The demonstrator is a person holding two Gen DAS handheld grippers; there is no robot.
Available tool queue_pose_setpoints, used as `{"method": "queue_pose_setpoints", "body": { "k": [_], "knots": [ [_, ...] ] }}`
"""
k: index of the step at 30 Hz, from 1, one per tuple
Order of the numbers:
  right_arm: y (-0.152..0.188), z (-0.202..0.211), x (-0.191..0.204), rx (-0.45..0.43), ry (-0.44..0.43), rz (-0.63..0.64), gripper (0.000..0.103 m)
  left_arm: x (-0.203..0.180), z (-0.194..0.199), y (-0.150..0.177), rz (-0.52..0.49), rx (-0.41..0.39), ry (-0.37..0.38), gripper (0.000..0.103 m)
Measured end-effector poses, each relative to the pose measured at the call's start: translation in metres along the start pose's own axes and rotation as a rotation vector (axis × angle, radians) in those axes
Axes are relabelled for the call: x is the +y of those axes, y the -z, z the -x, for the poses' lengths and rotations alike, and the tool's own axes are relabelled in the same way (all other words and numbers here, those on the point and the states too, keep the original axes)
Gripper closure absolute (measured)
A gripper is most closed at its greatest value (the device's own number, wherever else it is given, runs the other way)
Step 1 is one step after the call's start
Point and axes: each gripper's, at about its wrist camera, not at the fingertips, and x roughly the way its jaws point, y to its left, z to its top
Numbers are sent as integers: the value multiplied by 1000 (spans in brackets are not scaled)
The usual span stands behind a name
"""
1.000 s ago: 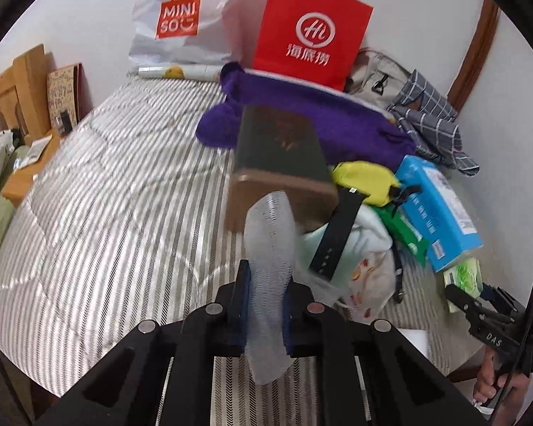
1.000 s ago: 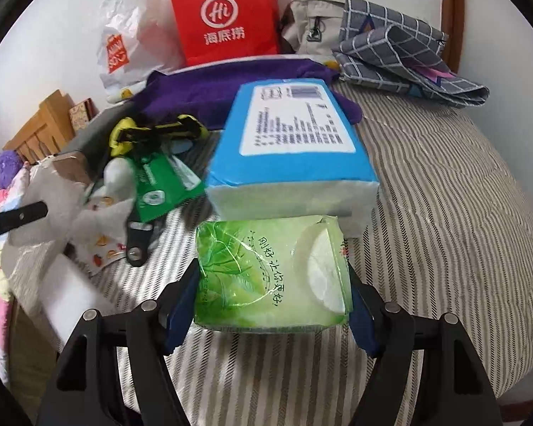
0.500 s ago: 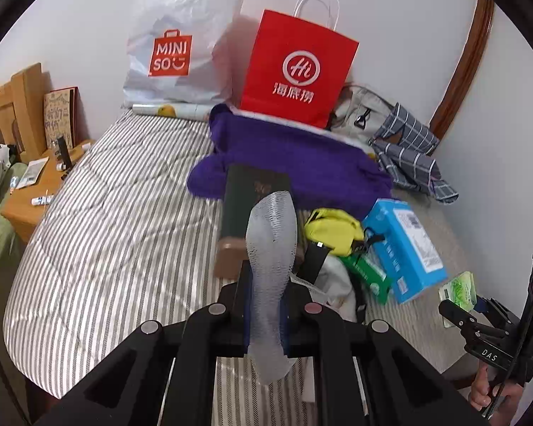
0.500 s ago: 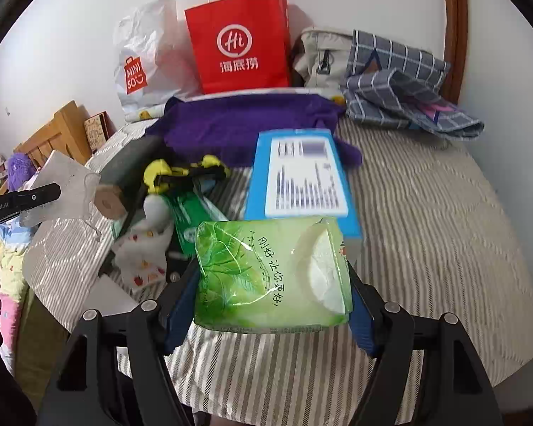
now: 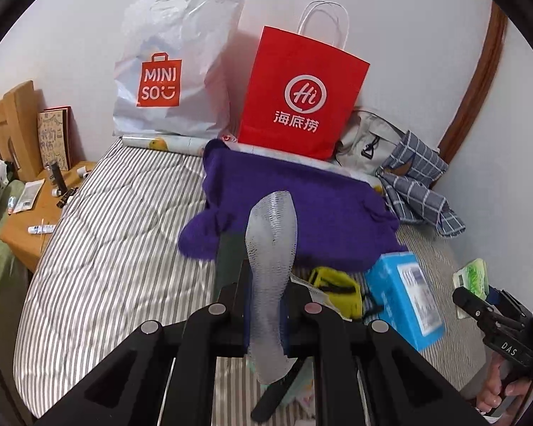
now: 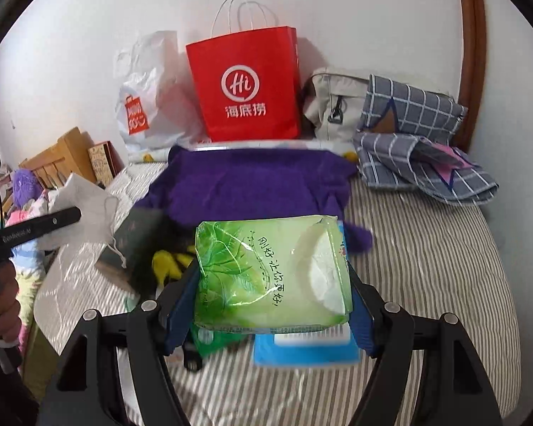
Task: Organize soft objects
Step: 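Carry the green pack with the right tool while the left tool carries the mesh bag toward the purple towel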
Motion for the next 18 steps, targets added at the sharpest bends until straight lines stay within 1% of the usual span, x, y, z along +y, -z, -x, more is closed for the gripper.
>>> {"method": "queue_pose_setpoints", "body": {
  "k": [9,18],
  "knots": [
    [-55,-38,-6,2,16,4,31,-4,-30,-45,-1,-4,-30,91],
    [-90,-77,-18,8,21,0,31,-14,-74,-78,-5,21,-34,91]
  ]
}}
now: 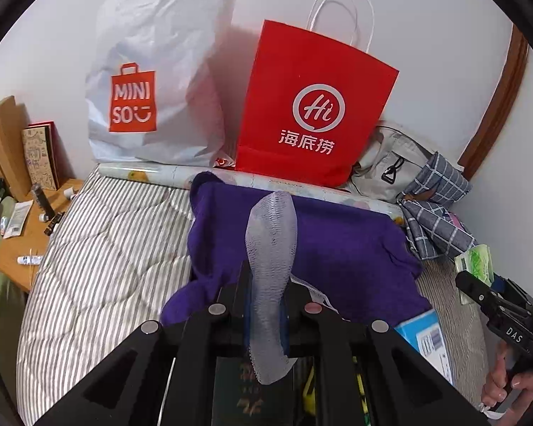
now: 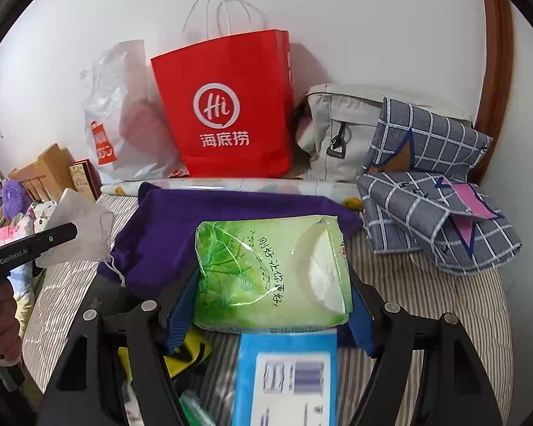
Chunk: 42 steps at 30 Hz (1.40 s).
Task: Organize soft objects
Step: 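Carry the green pack with the right tool while the left tool carries the mesh bag toward the purple towel, then open the right tool to drop the green pack while the left tool releases the mesh bag onto the towel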
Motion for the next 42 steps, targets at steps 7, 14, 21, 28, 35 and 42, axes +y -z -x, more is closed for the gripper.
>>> {"method": "queue_pose_setpoints", "body": {
  "k": [7,14,21,28,35,42],
  "knots": [
    [-17,-36,-8,26,-6,-7,31,-8,-40,-18,-12,36,-9,91],
    [-20,-75,-12,77,-14,0,31,-7,-75,-28,-4,75,-31,91],
    [-12,-113,-13,147,-33,6,31,2,-109,-35,20,133,-48,91],
    [-5,-141,-10,227,-64,13,31,7,-136,-38,35,184,-34,91],
    [-2,-153,-10,265,-71,13,30,13,-156,-37,60,227,-12,87],
    [-6,-148,-4,233,-74,51,19,14,-150,-37,32,201,-18,50]
  ]
}}
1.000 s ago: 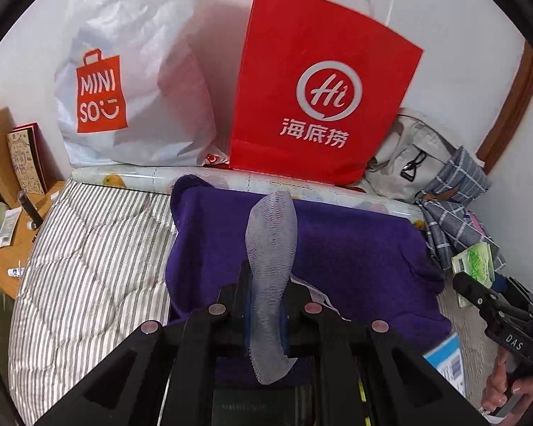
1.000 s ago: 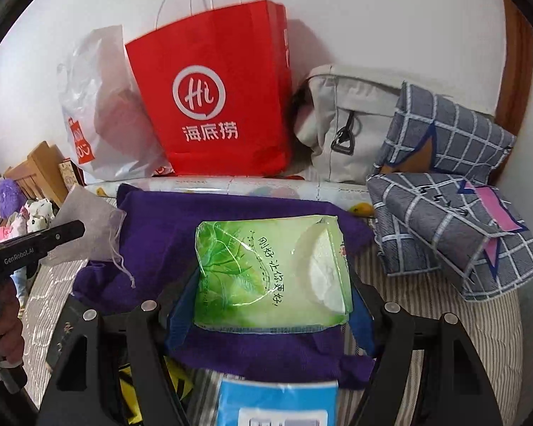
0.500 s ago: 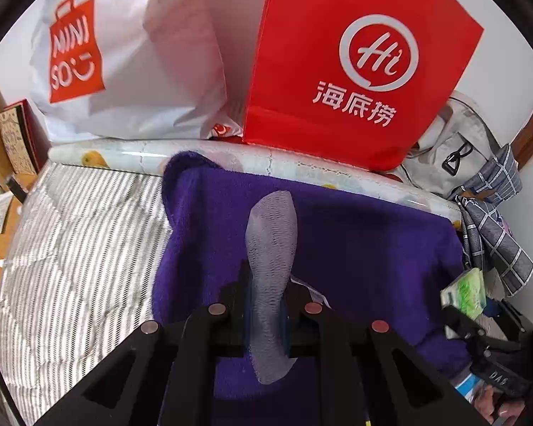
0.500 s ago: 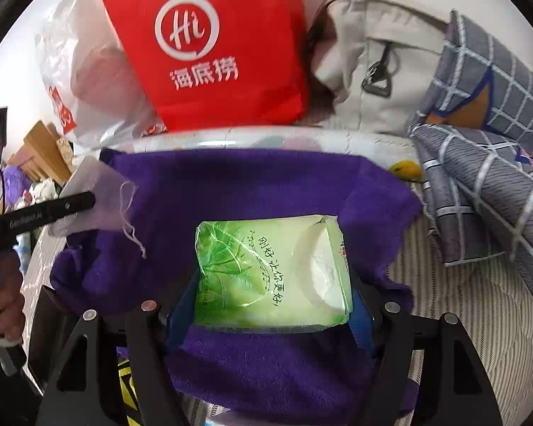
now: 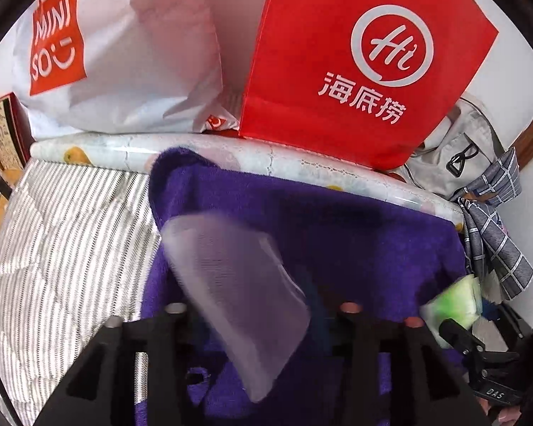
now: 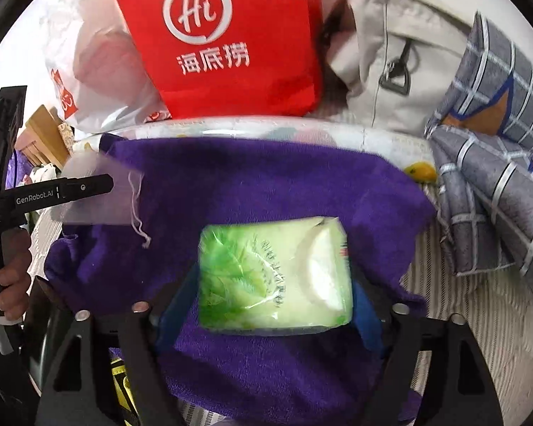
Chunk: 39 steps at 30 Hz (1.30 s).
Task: Organize soft objects
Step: 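Open the right tool to drop the green pack while the left tool releases the mesh bag onto the towel, then grasp the yellow pouch by its black strap with the right tool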
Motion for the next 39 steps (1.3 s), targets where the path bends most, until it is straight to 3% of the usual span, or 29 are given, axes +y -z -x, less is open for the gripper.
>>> {"method": "queue_pose_setpoints", "body": {
  "k": [1,4,10,15,24,28,33,35,37,39],
  "knots": [
    [0,2,1,-10,7,9,17,-1,3,1,-7,-8,-5,43],
    [0,9,5,-34,29,40,12,-2,12,3,-33,-29,-20,32],
    [9,34,11,-55,27,37,11,0,40,7,-34,-77,-51,24],
    [25,64,28,-77,-7,35,11,5,66,16,-33,-120,-72,23],
    [82,93,74,-69,-151,82,13,14,104,52,-46,-146,-58,23],
    [99,94,99,-41,-174,133,37,21,116,72,-43,-152,-61,23],
    [110,83,116,16,-175,163,38,32,133,98,-9,-154,-17,23],
    [113,76,120,33,-165,172,51,36,139,107,-4,-157,-8,23],
    [114,67,121,66,-188,172,84,38,145,119,-6,-158,3,24],
    [114,69,119,57,-232,134,89,41,150,129,-13,-157,2,23]
  ]
}}
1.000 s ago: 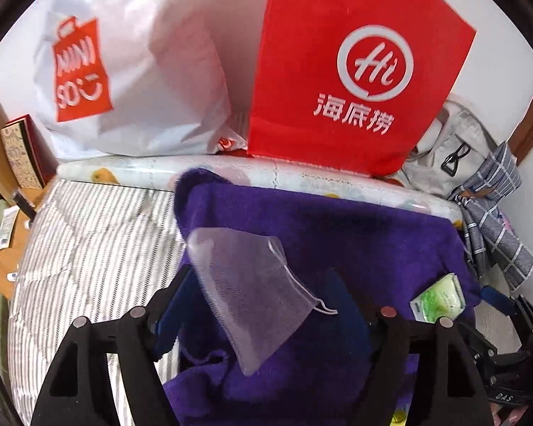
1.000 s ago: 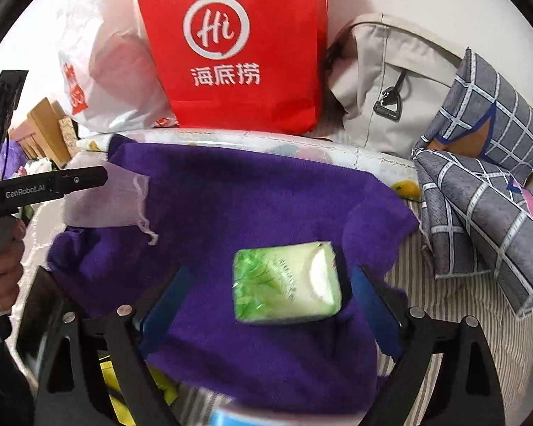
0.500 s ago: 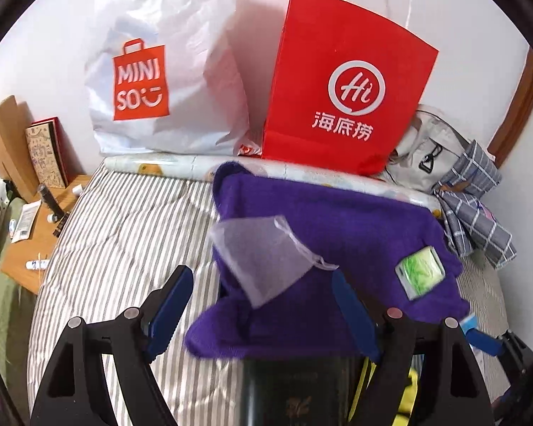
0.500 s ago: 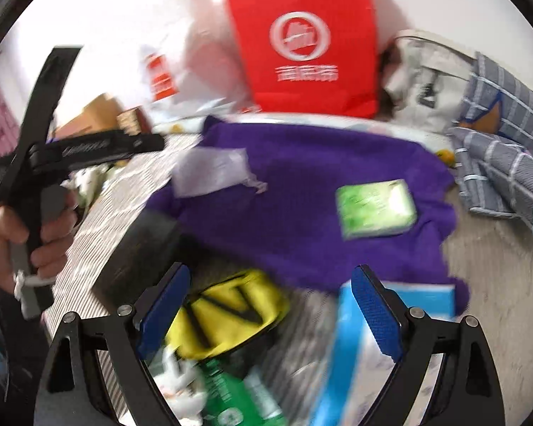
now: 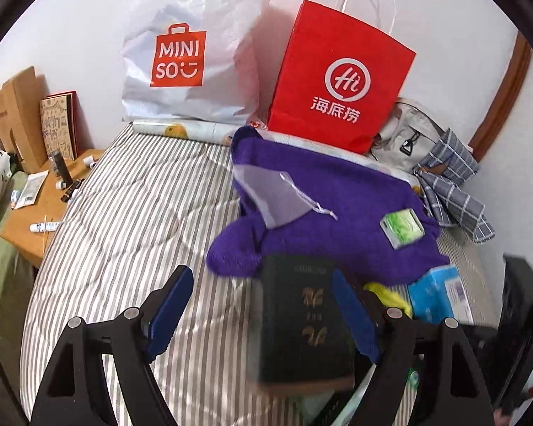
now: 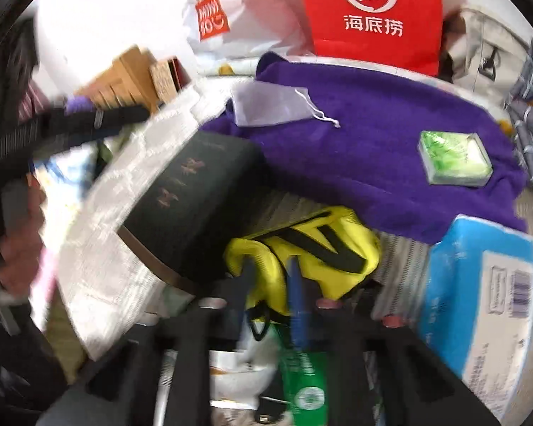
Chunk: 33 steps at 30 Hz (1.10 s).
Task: Organize soft objects
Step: 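Grasp the yellow pouch by its black strap with the right tool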
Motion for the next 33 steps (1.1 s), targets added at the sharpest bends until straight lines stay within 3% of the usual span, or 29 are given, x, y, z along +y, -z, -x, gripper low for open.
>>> {"method": "queue_pose_setpoints", "body": {
  "k": [3,16,28,33],
  "knots": [
    [0,15,8,-57,73,33,90,3,7,11,-3,-1,-9,23],
    [9,97,15,-235,120,-12,91,-1,25,50,-6,22,17,24],
    [98,140,15,-256,153,-96,91,-35,14,101,-140,104,60,26],
    [139,138,11,-228,197,-107,91,-47,6,117,-194,126,67,34]
  ]
}}
